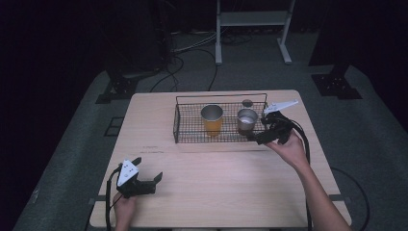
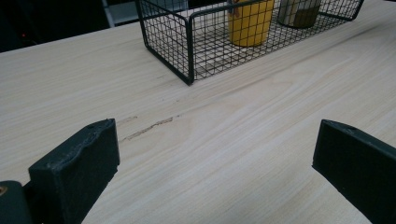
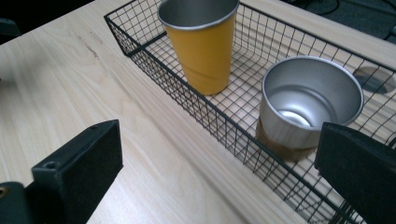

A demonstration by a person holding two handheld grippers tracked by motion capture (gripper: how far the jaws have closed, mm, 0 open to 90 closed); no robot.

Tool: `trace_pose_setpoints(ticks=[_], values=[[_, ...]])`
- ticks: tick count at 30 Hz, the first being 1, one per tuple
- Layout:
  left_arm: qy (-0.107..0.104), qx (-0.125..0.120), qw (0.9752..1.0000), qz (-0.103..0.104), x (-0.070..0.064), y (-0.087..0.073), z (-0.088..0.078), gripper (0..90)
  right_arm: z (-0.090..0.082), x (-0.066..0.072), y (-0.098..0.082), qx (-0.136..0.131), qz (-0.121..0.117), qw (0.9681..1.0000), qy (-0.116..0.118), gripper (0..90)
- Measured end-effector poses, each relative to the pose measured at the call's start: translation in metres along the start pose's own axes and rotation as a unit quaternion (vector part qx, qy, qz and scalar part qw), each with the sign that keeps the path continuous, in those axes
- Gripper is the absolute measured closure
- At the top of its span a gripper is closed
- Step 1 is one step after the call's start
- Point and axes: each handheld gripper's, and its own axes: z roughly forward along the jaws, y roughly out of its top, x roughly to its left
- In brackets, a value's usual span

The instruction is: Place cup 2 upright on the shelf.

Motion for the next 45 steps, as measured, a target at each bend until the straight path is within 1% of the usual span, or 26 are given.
trace_pose_setpoints(ticks=[1, 3, 7, 10, 13, 18, 23, 31, 40, 45], values=[[0.0, 0.0, 1.0, 0.0, 0.0, 0.0, 0.0, 0.0, -0.001, 0.0, -0.002, -0.001, -0.001, 1.0, -0.001, 0.3], [0.0, 0.0, 1.0, 0.0, 0.0, 0.0, 0.0, 0.0, -0.003, 0.0, -0.006, -0.001, 0.004, 1.0, -0.001, 0.3], [0.0, 0.0, 1.0, 0.0, 0.0, 0.0, 0.0, 0.0, -0.005, 0.0, -0.012, 0.001, 0.002, 1.0, 0.0, 0.3], [0.0, 0.0, 1.0, -0.001, 0.0, 0.0, 0.0, 0.0, -0.009, 0.002, -0.018, -0.003, 0.003, 1.0, -0.001, 0.3], [0.0, 0.001, 1.0, 0.001, 0.0, 0.0, 0.0, 0.0, -0.012, 0.004, -0.025, -0.002, 0.005, 1.0, -0.002, 0.3], [0.0, 0.001, 1.0, -0.001, 0.0, 0.0, 0.0, 0.0, -0.014, 0.005, -0.036, 0.002, 0.006, 1.0, -0.003, 0.3], [0.0, 0.004, 1.0, 0.0, 0.0, 0.0, 0.0, 0.0, -0.018, 0.006, -0.048, -0.005, 0.009, 0.9999, -0.002, 0.3], [0.0, 0.004, 1.0, 0.0, 0.0, 0.0, 0.0, 0.0, -0.025, 0.009, -0.064, -0.01, 0.014, 0.9998, -0.007, 0.3], [0.001, 0.004, 1.0, 0.001, -0.001, 0.0, 0.0, 0.0, -0.029, 0.013, -0.084, -0.011, 0.019, 0.9997, -0.012, 0.3], [0.002, 0.005, 1.0, 0.001, -0.001, 0.0, 0.0, 0.0, -0.031, 0.015, -0.091, -0.011, 0.021, 0.9996, -0.016, 0.3]])
